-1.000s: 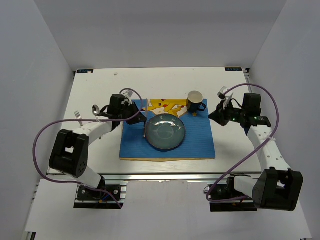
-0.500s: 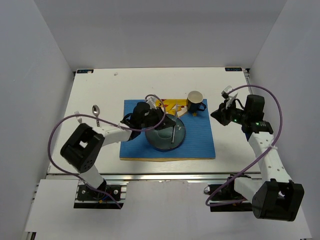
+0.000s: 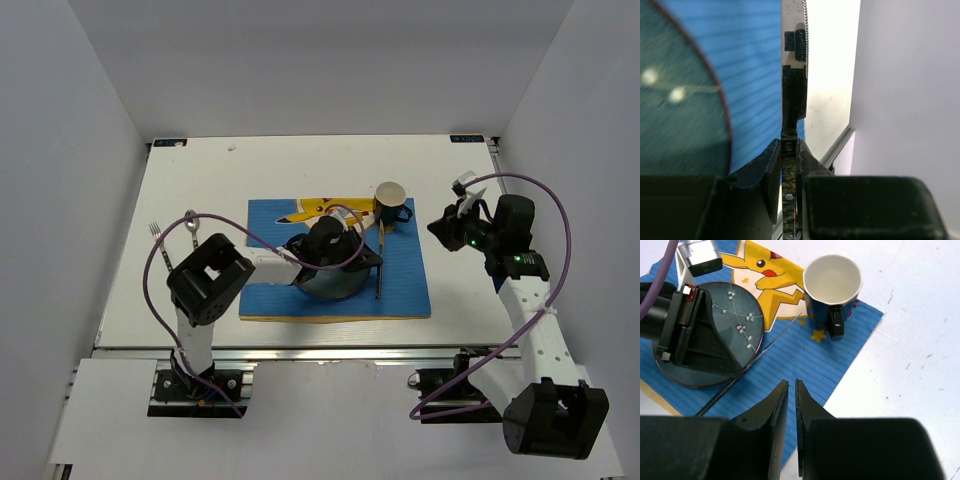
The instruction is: Set the dinner table for one person
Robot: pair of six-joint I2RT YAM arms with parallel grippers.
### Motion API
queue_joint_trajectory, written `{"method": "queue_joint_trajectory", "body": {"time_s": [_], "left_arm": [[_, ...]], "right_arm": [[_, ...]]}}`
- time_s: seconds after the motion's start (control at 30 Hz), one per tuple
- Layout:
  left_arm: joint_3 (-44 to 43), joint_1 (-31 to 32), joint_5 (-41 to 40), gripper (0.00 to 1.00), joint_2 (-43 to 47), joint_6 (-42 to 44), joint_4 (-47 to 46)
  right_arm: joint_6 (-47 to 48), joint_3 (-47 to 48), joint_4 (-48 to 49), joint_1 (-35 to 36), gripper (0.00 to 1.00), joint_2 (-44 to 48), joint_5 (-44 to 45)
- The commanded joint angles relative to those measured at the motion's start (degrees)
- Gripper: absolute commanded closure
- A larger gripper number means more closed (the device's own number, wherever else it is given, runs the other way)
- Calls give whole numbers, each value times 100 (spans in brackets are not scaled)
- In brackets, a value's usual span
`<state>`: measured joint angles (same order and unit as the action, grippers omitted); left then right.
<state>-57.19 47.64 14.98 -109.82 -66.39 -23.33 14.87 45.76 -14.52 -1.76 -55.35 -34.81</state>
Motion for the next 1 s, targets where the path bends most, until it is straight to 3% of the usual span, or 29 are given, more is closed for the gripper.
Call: {"method": "queue_joint_trajectory", "body": {"time_s": [0.0,0.3,0.37,0.53,0.67,0.97], "left_arm": [[-512,149,-338,100,-144,-163,206],[-1364,430,-891,100,-830,-287,1278],[-1496,448,-927,95,-918,-261,1463],[-1804,510,-919,72,-1032,-146,1700],[-1883,536,-927,63,-945,-155,1788],[-1831,510,-1357,64,135,477,2631]], "right_arm": [[-239,-120,266,-17,83,130,308],[-274,-146,222,-17,78,218,387],[-292,-129,231,-17,78,218,387],[-292,-155,222,-17,76,209,369],[-301,-172,205,-17,73,218,352],[-29,-67,11,-17,69,235,238]]}}
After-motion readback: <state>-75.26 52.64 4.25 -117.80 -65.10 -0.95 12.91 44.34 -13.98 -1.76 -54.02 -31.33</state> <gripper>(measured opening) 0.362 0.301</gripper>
